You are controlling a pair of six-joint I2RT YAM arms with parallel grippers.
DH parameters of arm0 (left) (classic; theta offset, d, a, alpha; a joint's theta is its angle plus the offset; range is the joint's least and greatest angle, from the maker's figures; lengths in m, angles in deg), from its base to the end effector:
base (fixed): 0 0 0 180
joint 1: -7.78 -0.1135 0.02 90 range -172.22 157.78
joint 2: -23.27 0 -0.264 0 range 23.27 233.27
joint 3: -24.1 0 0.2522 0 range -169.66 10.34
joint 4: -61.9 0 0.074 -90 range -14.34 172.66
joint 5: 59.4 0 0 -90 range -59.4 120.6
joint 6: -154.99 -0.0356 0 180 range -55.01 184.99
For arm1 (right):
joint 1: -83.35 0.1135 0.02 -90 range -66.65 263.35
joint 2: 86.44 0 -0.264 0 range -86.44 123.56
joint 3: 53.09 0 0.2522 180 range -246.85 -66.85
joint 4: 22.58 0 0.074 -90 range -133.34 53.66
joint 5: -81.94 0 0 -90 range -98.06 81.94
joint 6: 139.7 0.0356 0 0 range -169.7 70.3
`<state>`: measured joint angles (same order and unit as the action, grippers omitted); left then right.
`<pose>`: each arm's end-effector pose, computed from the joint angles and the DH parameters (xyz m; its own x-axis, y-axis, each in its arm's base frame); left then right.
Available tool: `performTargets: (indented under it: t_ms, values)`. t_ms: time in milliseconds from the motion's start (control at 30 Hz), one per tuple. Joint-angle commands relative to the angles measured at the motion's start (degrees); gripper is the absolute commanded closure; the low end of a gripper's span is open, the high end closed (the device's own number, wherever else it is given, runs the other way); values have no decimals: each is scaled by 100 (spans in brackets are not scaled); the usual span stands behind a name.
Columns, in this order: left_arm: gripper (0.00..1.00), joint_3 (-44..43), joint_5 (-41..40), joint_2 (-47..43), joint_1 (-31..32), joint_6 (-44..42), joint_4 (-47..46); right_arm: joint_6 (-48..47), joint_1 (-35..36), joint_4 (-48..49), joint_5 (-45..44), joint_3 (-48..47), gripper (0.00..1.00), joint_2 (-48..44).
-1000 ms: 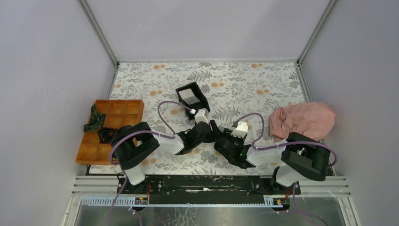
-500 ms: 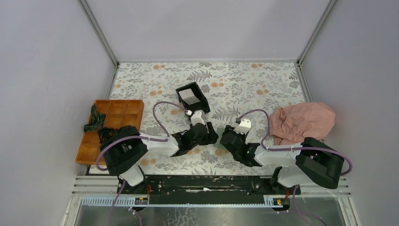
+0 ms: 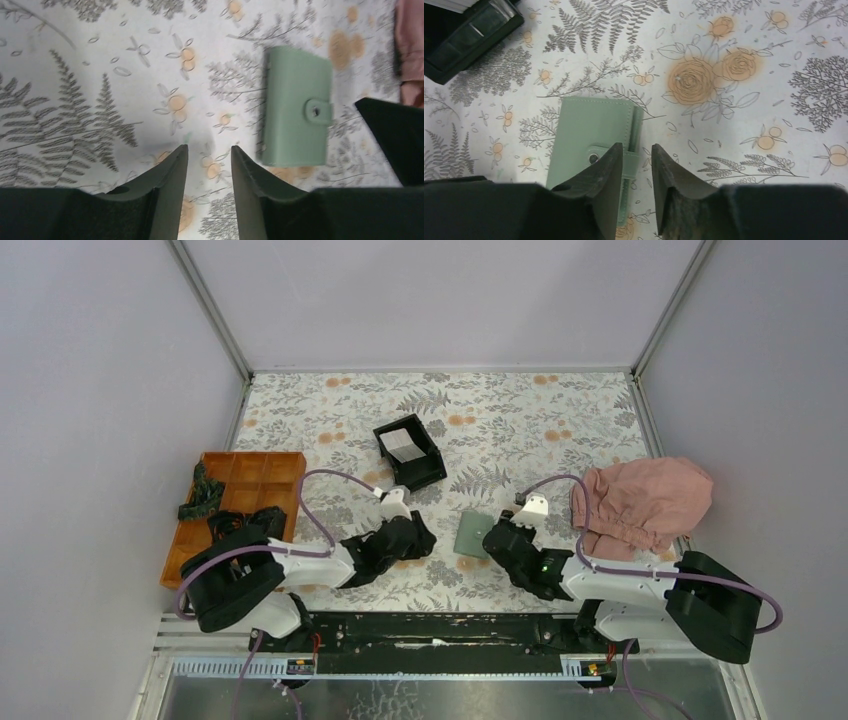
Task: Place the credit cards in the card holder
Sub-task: Close the card holder at the center of the board.
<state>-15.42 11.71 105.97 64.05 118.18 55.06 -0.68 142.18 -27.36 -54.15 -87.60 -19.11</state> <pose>0.1523 -0.2074 0.1390 -0.7112 -0.2990 -0.6362 0.1213 0.8393 -0.5300 0.1298 0.1650 0.1602 -0.4321 0.2973 -0.8514 0.0430 0.9498 0.3099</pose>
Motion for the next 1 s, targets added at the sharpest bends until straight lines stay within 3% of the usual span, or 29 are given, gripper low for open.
performTargets:
  t_ms: [0,133,333,733,967]
  values:
    - [59,213,-191,96,106,-18,-432,237,-29,-574,-312,55,72,-120]
    - [67,134,-221,423,278,-51,-533,423,-21,-590,-191,122,84,156]
    - [70,-131,-253,857,511,-170,-638,430,-20,-166,-4,22,90,788]
    - [71,-332,-368,1181,571,-277,-695,166,-19,363,260,-644,90,1914]
    - [69,-547,-864,1031,567,-315,-67,158,-19,329,206,-794,86,2061]
